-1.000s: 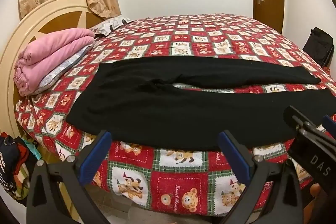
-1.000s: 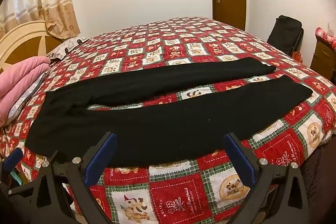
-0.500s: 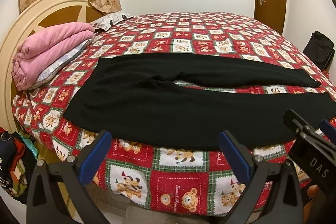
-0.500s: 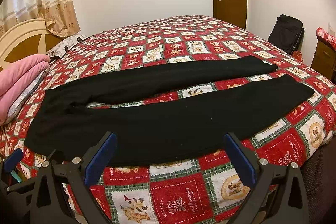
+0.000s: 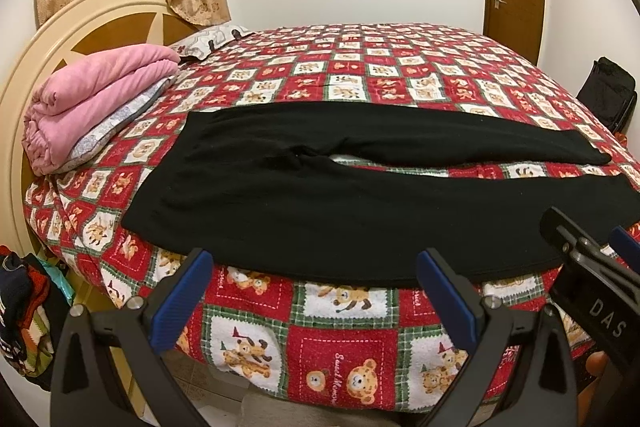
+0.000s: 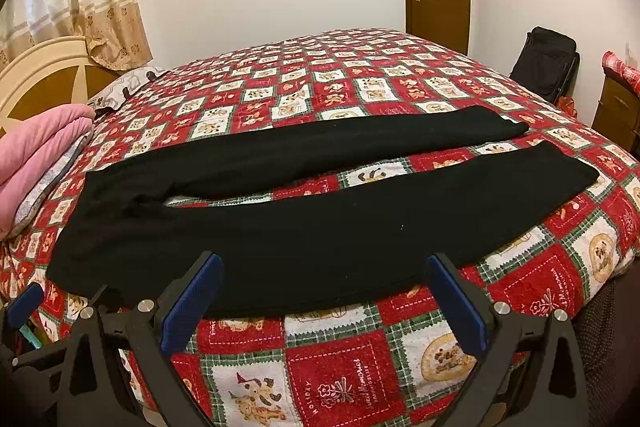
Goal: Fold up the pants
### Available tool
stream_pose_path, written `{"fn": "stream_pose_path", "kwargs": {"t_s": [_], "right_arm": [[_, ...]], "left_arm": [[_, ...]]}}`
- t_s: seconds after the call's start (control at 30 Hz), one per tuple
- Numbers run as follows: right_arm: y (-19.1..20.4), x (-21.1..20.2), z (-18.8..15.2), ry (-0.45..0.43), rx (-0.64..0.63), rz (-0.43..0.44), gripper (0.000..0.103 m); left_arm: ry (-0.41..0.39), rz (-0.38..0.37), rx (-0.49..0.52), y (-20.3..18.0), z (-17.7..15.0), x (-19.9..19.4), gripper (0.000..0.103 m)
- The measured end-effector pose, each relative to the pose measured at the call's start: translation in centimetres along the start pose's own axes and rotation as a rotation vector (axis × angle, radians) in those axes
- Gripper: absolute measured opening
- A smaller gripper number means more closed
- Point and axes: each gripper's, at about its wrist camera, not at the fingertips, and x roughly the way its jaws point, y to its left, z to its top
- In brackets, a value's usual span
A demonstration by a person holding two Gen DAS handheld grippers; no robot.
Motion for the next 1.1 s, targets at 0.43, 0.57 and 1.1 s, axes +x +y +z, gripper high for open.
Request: {"fn": "stream_pose_path", "kwargs": {"t_s": [0.43, 0.57, 1.1], "right_arm": [[0.06, 0.25, -0.16, 0.009, 0.001, 0.002, 0.102], [0.04, 0.32, -0.22, 0.014, 0.002, 0.003, 0.102], [-0.22, 0.68, -0.4, 0.028, 0.007, 0.008, 0.102]], "left_arm": [[0.006, -0.002, 0.004, 0.09, 0.09, 0.14, 0.103], [0.006, -0.002, 0.001, 0.13, 0.11, 0.22, 0.103], [0.025, -0.009, 0.008, 0.25, -0.34, 0.77, 0.103]]}}
